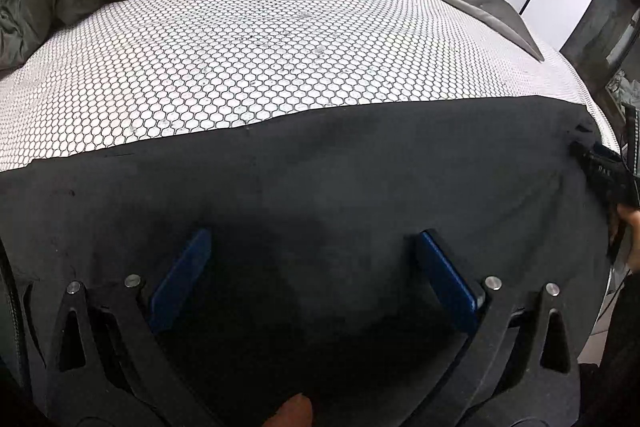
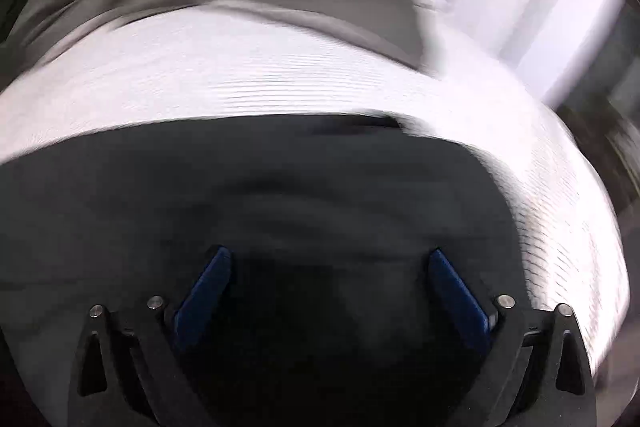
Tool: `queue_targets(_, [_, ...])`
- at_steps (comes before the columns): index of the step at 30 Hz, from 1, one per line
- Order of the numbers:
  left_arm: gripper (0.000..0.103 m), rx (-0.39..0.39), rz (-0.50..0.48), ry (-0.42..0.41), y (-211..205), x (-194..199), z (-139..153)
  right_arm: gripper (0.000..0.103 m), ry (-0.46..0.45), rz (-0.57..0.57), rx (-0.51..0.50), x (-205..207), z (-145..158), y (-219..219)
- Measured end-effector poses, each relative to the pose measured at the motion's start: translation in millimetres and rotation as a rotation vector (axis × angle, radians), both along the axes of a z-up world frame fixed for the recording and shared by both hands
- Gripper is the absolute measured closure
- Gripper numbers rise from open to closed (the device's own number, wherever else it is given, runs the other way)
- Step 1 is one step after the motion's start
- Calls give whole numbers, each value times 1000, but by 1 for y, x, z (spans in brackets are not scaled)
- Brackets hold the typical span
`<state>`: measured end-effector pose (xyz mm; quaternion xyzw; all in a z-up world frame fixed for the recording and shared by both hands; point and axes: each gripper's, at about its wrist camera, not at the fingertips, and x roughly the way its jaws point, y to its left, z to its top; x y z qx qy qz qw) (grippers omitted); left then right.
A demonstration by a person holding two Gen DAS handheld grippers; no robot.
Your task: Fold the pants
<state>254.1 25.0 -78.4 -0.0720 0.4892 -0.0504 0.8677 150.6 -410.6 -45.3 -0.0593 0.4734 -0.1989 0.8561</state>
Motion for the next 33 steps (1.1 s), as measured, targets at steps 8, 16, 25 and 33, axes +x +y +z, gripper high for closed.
queue_targets(8, [1,-37,23,-96,1,-6,33,3,-86,170,-16,5,41,60])
queue_targets(16, [1,20,76,5,-6,37,-5,4,67,536,164,63,-7,197])
queue_targets(25, [1,-4,58,-8,9,33,-8,5,-25,-33,132,53,-12,19])
queue_targets(33, [1,-8,15,-95,-20,7,28,3,-40,206,78,32,20,107])
